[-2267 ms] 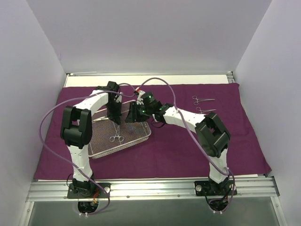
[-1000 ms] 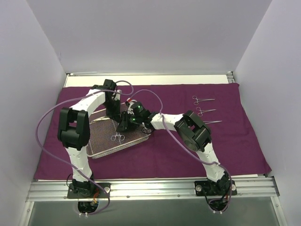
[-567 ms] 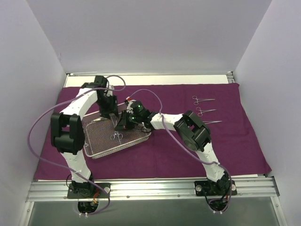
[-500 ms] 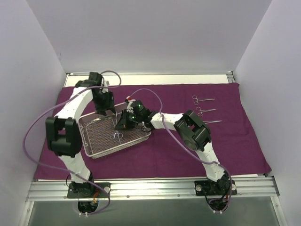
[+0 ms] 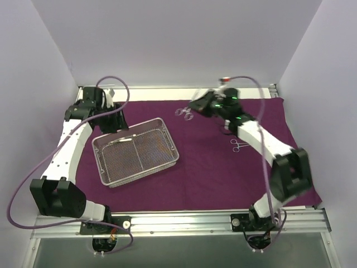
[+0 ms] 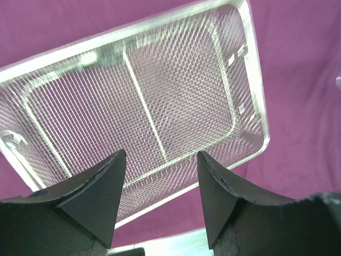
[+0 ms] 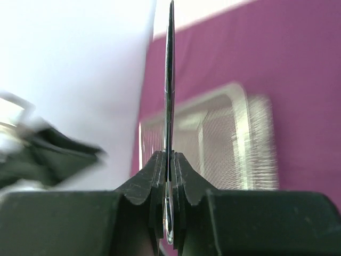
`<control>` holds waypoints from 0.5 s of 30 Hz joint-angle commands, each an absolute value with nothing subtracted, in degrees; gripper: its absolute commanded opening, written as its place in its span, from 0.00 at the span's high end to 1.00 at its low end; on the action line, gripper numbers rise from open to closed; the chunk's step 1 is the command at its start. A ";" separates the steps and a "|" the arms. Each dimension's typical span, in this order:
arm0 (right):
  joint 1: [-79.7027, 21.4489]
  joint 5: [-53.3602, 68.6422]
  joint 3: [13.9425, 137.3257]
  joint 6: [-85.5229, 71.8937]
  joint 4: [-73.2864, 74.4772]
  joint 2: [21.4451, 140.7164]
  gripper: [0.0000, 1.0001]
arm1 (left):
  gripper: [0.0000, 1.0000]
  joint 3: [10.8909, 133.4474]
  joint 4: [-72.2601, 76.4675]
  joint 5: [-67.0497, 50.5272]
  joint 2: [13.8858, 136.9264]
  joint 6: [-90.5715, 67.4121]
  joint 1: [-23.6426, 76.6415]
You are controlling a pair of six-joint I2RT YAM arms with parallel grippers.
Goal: Open and lay out the surgical kit
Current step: Pick up the medical item from the container, then place the medical item in the surgical kit.
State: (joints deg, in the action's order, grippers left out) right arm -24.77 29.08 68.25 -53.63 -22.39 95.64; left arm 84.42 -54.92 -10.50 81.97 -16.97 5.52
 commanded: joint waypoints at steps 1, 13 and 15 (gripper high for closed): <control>-16.37 27.25 60.06 -54.67 -18.56 83.78 1.00 | 0.36 79.72 -52.74 -13.62 82.71 -17.93 5.62; 14.84 31.65 33.93 -52.04 -8.98 63.81 1.00 | 0.37 78.39 -49.66 -18.98 83.76 -18.98 5.89; 16.52 31.29 32.53 -49.59 -7.82 64.33 1.00 | 0.37 79.27 -49.66 -19.42 84.11 -18.90 5.89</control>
State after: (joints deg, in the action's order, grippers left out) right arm 15.03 29.39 32.97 -53.49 -9.17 66.46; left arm 76.75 -52.40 -16.95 83.72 -18.87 5.65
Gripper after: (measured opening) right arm 0.059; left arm 0.629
